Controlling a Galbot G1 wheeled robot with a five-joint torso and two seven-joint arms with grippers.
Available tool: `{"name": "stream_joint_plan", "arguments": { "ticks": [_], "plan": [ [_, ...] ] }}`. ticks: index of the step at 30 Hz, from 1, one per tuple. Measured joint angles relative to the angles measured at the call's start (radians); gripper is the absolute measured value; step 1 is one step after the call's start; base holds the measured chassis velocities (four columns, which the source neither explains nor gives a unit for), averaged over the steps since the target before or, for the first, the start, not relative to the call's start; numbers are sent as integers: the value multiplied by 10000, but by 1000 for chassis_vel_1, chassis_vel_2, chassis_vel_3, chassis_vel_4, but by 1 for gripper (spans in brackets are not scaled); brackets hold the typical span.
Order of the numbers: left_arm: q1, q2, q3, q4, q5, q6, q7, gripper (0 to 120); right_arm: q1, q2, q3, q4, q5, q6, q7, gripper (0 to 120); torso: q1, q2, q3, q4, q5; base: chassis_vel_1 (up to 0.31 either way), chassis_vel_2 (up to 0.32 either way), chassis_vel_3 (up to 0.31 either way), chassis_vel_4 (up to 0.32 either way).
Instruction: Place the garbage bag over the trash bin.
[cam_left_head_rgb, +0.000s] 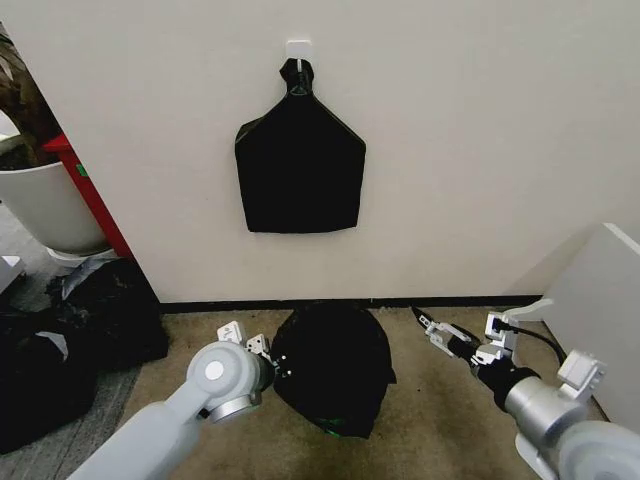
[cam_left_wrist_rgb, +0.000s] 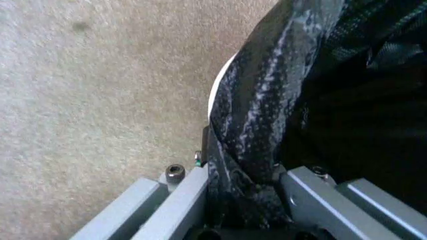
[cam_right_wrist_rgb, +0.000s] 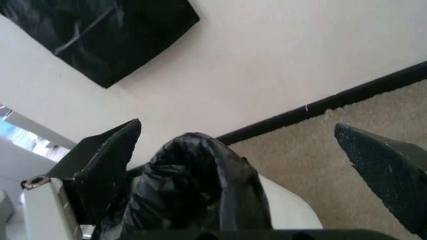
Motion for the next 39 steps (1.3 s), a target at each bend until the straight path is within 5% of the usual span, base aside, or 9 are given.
{"name": "stream_joint_plan", "arguments": {
  "ticks": [16, 34, 39],
  "plan": [
    [-838, -1452, 865, 1396, 1316, -20, -706, 0, 219, 100, -33, -226, 8, 167, 10, 100, 0, 0, 1, 0, 1, 0, 0, 0, 0],
    [-840, -1747, 766, 2021, 1327, -11, -848, 0, 155, -140, 11, -297, 220, 257, 71, 100, 0, 1, -1, 1, 1, 0, 0, 0, 0],
    [-706, -1663, 689, 1823, 1172, 152, -921, 11, 221, -166, -20, -284, 268, 259, 132, 100, 0, 0, 2, 1, -3, 0, 0, 0, 0]
  ]
}}
